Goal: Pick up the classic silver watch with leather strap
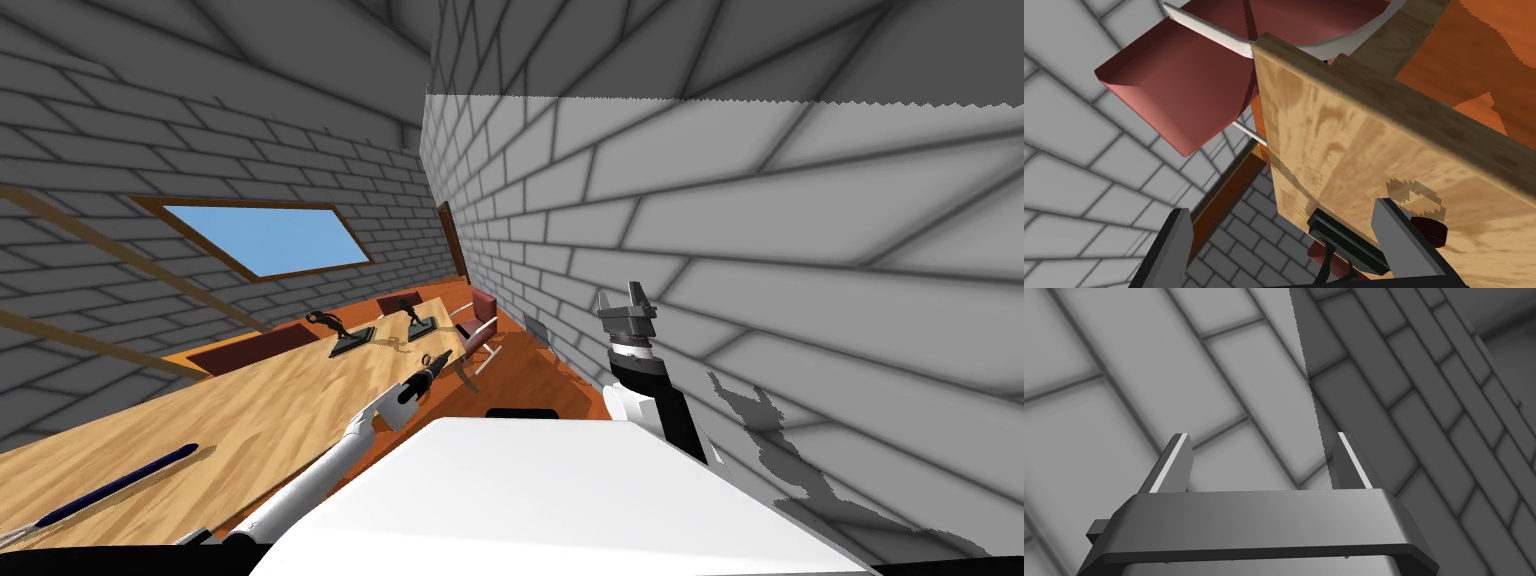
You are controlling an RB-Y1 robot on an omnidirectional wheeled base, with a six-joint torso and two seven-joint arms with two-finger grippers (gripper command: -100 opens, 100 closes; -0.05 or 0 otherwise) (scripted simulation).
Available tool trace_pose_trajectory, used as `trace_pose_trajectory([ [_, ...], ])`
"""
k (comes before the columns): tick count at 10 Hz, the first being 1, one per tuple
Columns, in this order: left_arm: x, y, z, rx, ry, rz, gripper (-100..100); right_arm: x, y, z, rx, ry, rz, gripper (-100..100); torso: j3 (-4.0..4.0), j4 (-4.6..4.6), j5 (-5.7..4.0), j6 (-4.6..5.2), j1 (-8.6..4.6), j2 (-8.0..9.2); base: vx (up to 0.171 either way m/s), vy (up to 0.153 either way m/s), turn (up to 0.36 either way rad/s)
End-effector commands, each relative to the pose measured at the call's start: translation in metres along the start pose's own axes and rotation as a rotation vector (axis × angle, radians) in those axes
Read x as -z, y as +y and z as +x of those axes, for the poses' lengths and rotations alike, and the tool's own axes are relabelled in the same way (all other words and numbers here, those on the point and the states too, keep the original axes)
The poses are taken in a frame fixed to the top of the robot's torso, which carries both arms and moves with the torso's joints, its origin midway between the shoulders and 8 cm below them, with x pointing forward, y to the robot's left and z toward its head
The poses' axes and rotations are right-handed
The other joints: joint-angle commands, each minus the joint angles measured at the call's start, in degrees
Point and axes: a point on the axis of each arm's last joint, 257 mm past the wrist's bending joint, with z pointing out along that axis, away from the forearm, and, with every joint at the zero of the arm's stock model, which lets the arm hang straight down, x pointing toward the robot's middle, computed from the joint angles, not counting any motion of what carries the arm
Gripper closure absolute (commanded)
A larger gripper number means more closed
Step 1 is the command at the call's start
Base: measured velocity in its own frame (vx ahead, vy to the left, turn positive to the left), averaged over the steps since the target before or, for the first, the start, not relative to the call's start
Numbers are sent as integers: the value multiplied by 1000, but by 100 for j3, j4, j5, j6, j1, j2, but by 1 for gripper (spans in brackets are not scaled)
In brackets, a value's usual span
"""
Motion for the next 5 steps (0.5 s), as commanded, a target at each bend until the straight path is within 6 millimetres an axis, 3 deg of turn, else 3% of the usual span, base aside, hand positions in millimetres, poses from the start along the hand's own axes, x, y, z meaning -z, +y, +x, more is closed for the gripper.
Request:
trace_pose_trajectory([
  [1, 1, 21, -8, -9, -8, -51, -100, 0, 0, 0, 0, 0, 0, 0, 0, 0, 0, 0, 0, 0, 33, 26, -65],
  [2, 3, 42, -16, -20, -18, -110, -100, 0, 0, 0, 0, 0, 0, 0, 0, 0, 0, -2, -2, 1, 29, 26, -84],
  [3, 4, 46, -17, -20, -19, -118, -100, 0, 0, 0, 0, 0, 0, 0, 1, 0, 0, -1, -2, 2, 25, 22, -64],
  [4, 8, 70, -25, -29, -29, -183, -100, 0, 0, 0, 0, 0, 0, 0, 1, 0, 0, -1, -4, 3, 28, 25, -118],
  [5, 8, 70, -25, -29, -29, -183, -100, 0, 0, 0, 0, 0, 0, 0, 0, 0, 0, 1, -2, 1, 24, 22, -68],
])
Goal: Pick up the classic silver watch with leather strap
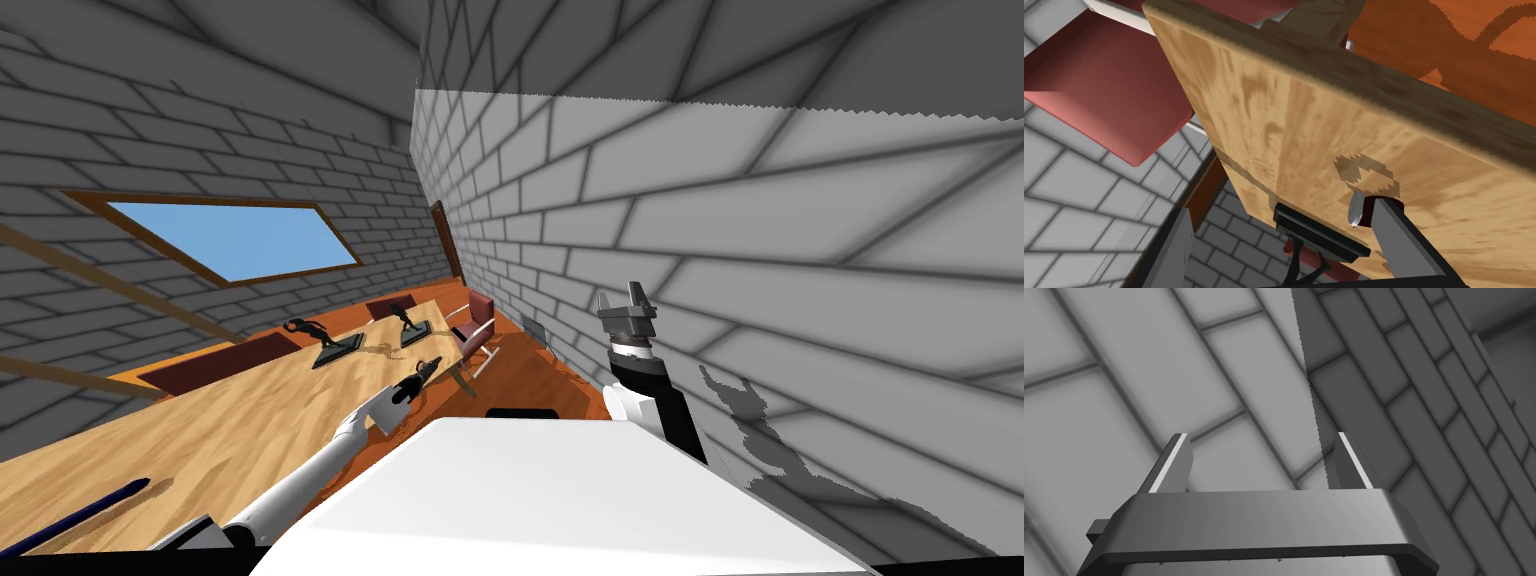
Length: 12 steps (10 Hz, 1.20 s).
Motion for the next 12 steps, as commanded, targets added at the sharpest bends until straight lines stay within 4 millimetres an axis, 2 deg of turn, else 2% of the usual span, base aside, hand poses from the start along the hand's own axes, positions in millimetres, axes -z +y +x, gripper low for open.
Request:
trace_pose_trajectory([
  [1, 5, 27, -7, -8, -11, -72, -100, 0, 0, 0, 0, 0, 0, 0, 0, 0, 0, 0, 0, 0, 27, 22, -98],
  [3, 10, 68, -19, -19, -25, -180, -100, 0, 0, 0, 0, 0, 0, 0, -2, -1, 1, 2, 3, -4, 43, 40, -134],
  [4, 10, 67, -19, -19, -25, -177, -100, 0, 0, 0, 0, 0, 0, 0, -3, -1, 1, 2, 8, -6, 32, 39, -38],
  [8, 23, 126, -32, -26, -41, -336, -100, 0, 0, 0, 0, 0, 0, 0, -5, -2, 1, 2, 2, -8, 46, 33, -95],
  [9, 19, 117, -32, -25, -39, -309, -100, 0, 0, 0, 0, 0, 0, 0, -7, -2, 1, 2, 6, -13, 28, 24, -24],
  [10, 20, 119, -33, -26, -40, -315, 0, 0, 0, 0, 0, 0, 0, 0, -4, -1, 1, 0, -1, -5, 0, 0, 0],
  [11, 17, 121, -30, -23, -43, -316, -100, 0, 0, 0, 0, 0, 0, 0, 1, 0, -1, 0, -8, 3, 10, 20, -34],
  [12, 15, 123, -28, -21, -45, -318, -100, 0, 0, 0, 0, 0, 0, 0, 2, 1, 0, 1, -4, 3, 15, 36, -39],
])
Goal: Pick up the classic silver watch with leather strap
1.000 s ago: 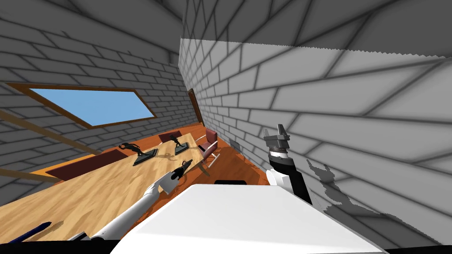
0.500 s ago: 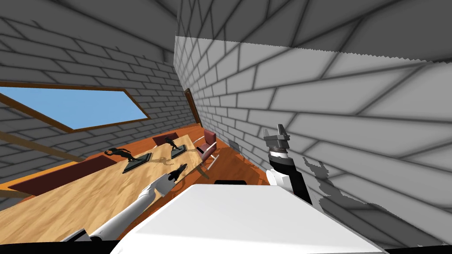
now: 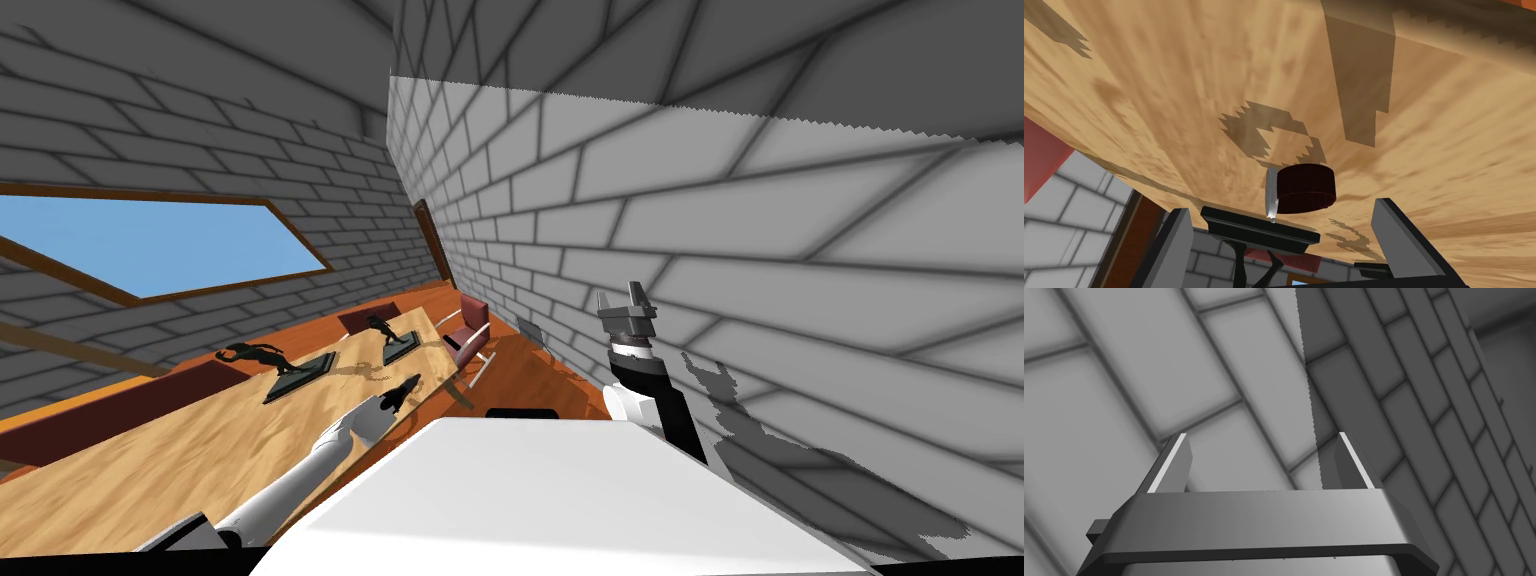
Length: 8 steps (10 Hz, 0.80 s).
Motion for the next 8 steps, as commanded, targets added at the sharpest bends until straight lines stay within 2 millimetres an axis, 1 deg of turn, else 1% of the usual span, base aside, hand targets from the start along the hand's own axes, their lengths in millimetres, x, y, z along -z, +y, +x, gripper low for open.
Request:
trace_pose_trajectory([
  [1, -4, 2, 3, 3, -2, -1, -100, 0, 0, 0, 0, 0, 0, 0, 0, 0, 0, 0, 0, 0, 24, 36, -29],
  [3, -5, 3, 4, 4, -2, -3, -100, 0, 0, 0, 0, 0, 0, 0, -2, -1, 0, 0, 1, -3, 14, 25, -18],
  [4, -5, 3, 4, 3, -2, -2, 100, 0, 0, 0, 0, 0, 0, 0, 1, 0, -1, -1, -5, 1, 0, 0, 0],
  [8, -5, 1, 2, 9, -5, 3, 100, 0, 0, 0, 0, 0, 0, 0, -9, -13, 1, 4, -10, -5, 0, 1, 3],
])
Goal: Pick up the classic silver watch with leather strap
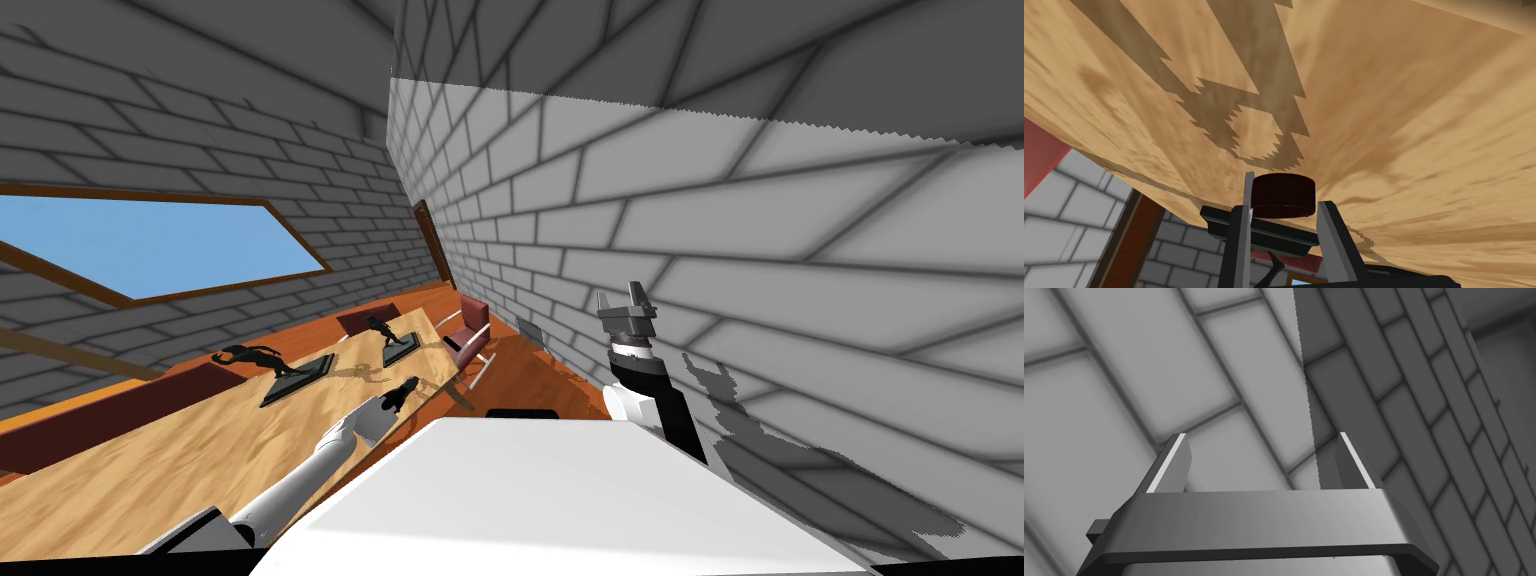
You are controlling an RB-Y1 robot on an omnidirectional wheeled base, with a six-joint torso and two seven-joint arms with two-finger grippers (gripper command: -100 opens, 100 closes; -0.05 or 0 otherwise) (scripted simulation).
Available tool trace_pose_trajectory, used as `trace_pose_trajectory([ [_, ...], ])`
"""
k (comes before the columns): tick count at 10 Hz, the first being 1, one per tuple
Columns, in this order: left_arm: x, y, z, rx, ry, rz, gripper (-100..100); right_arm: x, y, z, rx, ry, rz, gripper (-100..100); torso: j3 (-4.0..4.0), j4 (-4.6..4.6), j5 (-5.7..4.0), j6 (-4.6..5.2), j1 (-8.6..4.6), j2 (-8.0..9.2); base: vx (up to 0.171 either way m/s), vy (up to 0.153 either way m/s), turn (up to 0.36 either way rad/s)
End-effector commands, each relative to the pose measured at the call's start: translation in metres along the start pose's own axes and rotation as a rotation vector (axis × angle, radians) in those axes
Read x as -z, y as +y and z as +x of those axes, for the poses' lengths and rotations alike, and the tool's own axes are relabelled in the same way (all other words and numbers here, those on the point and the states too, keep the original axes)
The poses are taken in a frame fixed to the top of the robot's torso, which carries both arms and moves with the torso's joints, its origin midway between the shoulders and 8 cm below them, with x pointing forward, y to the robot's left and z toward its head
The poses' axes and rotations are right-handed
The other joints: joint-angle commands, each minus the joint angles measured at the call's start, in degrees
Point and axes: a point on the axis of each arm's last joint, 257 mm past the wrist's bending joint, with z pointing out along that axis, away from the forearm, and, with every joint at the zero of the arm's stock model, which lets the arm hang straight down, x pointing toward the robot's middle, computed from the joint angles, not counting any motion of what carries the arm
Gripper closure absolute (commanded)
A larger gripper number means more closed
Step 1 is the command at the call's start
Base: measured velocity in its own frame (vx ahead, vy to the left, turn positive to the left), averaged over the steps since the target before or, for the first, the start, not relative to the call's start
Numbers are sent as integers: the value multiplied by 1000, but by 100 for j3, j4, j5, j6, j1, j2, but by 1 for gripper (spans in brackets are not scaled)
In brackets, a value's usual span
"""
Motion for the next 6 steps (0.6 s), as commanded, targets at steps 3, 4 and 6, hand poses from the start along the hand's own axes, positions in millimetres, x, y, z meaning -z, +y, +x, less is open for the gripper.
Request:
trace_pose_trajectory([
  [3, 6, -1, -4, -10, 6, -1, 100, 0, 0, 0, 0, 0, 0, 0, 2, 0, 0, -3, -6, 4, -11, -20, 26],
  [4, 8, -2, -6, -13, 7, 0, 100, 0, 0, 0, 0, 0, 0, 0, 5, 2, -1, -4, -12, 9, -22, -33, 29],
  [6, 7, -1, -5, -14, 6, -2, 0, 0, 0, 0, 0, 0, 0, 0, 6, 4, 2, -3, -4, 8, -5, -7, 3],
])
